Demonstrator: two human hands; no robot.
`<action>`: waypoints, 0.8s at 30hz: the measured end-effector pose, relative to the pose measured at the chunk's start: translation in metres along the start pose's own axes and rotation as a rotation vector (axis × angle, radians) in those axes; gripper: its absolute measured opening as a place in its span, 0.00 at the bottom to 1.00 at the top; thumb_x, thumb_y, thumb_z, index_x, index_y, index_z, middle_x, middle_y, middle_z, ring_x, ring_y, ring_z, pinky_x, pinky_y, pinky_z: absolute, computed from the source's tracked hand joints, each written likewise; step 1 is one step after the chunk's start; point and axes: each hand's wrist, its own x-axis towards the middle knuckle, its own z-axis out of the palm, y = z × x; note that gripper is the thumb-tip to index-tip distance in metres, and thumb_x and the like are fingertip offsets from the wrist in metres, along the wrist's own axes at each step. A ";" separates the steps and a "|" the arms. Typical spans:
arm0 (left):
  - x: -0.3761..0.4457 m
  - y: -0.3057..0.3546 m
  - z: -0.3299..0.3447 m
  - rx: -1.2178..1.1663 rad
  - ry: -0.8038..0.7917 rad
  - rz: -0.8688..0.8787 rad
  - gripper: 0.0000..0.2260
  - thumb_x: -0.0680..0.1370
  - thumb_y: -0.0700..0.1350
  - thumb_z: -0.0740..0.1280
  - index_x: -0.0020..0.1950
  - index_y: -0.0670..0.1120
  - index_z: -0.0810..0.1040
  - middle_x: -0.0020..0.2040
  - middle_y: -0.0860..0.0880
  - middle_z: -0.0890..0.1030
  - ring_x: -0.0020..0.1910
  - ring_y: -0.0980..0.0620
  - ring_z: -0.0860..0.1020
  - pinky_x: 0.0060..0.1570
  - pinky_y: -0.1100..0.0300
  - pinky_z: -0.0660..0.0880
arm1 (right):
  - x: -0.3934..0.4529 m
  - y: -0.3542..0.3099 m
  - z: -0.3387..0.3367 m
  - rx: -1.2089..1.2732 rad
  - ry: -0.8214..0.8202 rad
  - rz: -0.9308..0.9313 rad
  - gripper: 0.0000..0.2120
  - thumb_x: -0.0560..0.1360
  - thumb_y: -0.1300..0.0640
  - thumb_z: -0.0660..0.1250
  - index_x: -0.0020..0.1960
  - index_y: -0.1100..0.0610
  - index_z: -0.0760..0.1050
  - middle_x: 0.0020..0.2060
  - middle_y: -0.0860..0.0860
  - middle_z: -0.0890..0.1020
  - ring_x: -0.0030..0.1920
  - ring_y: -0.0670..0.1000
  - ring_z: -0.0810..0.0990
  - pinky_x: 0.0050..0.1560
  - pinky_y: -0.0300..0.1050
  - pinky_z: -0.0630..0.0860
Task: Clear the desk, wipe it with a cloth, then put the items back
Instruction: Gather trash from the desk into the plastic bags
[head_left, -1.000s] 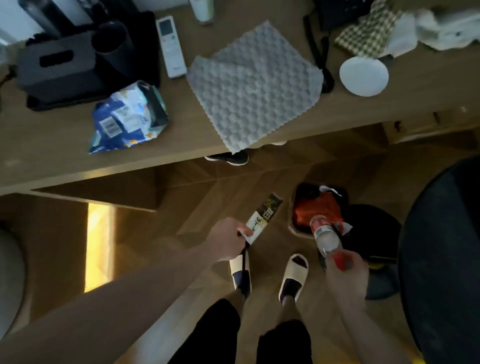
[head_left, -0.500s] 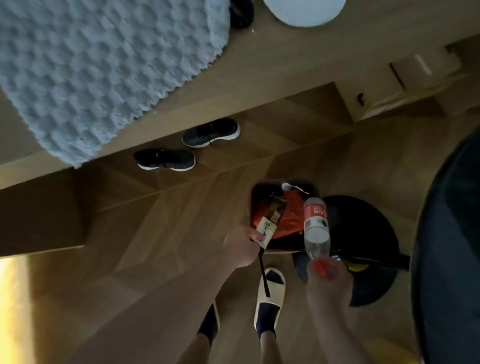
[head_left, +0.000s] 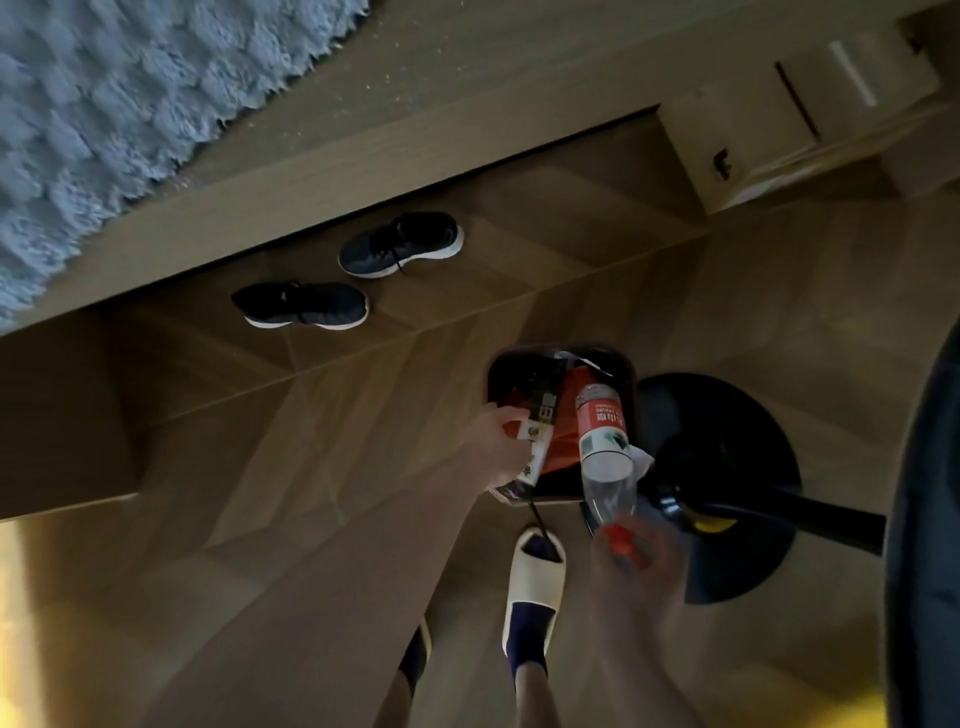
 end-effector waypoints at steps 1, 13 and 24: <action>-0.003 -0.003 -0.002 -0.002 0.007 -0.005 0.24 0.78 0.39 0.67 0.74 0.51 0.74 0.74 0.50 0.68 0.70 0.47 0.71 0.62 0.62 0.73 | 0.000 0.001 0.001 -0.002 -0.004 -0.006 0.18 0.70 0.62 0.75 0.47 0.38 0.80 0.46 0.49 0.83 0.50 0.56 0.83 0.50 0.66 0.81; -0.039 -0.046 -0.020 0.250 -0.009 0.090 0.23 0.81 0.38 0.63 0.75 0.53 0.72 0.79 0.54 0.64 0.79 0.51 0.62 0.76 0.56 0.63 | 0.003 -0.029 0.028 -0.205 -0.055 -0.160 0.10 0.72 0.67 0.70 0.49 0.53 0.82 0.48 0.47 0.80 0.51 0.49 0.77 0.47 0.42 0.73; -0.021 -0.061 -0.048 0.211 0.059 0.061 0.19 0.80 0.39 0.63 0.69 0.54 0.77 0.74 0.55 0.71 0.72 0.50 0.71 0.66 0.60 0.70 | 0.064 -0.060 0.069 -0.517 -0.261 -0.164 0.12 0.76 0.66 0.65 0.56 0.56 0.80 0.61 0.55 0.75 0.56 0.59 0.79 0.52 0.47 0.72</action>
